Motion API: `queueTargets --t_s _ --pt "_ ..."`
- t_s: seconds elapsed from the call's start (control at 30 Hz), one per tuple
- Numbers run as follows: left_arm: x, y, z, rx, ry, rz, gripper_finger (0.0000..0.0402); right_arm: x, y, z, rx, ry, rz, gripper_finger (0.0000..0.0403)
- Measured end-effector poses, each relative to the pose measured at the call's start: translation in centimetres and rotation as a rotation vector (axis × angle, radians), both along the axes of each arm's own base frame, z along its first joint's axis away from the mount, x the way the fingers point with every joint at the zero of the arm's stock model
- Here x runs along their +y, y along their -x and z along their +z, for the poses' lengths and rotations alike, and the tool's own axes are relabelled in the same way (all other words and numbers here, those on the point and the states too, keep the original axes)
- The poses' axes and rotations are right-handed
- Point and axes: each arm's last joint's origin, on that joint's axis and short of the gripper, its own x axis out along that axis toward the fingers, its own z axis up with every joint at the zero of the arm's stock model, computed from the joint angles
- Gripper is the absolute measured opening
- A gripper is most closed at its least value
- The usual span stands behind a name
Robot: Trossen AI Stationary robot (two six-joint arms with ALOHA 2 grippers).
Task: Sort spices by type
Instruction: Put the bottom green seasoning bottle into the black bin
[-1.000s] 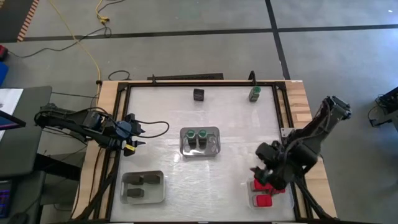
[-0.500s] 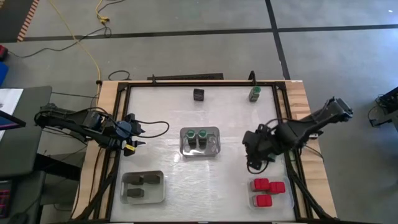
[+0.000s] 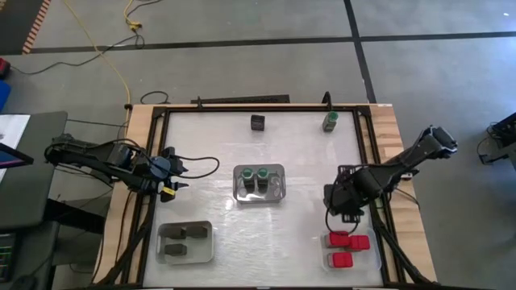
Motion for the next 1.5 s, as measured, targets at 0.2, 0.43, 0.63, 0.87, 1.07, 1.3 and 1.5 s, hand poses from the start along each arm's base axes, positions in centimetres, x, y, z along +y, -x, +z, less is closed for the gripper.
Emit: queueTargets --t_s 0.2,0.43,0.63,0.87,1.07,1.3,1.5 --pt "0.0 0.0 0.0 0.0 0.0 0.0 0.024 0.6 0.8 -0.4 0.038 -0.012 0.103 0.0312" --pt "0.0 0.0 0.0 0.0 0.0 0.0 0.024 0.5 1.9 -3.0 0.129 0.033 0.151 0.0311" --pt "0.0 0.0 0.0 0.0 0.0 0.0 0.024 0.2 2.4 -4.5 0.161 0.05 0.153 0.0311" --pt "0.0 0.0 0.0 0.0 0.0 0.0 0.024 0.3 2.4 -5.7 0.157 0.009 0.201 0.0311" --pt "0.0 0.0 0.0 -0.001 -0.001 0.001 0.024 0.1 2.9 -6.6 0.201 0.01 0.22 0.0311" --pt "0.1 0.0 0.0 -0.004 -0.011 0.017 0.024 0.1 3.0 -7.0 0.206 0.006 0.217 0.0278" --pt "0.1 0.0 0.0 -0.005 -0.011 0.019 0.024 0.1 3.0 -6.9 0.209 -0.015 0.16 0.0219"
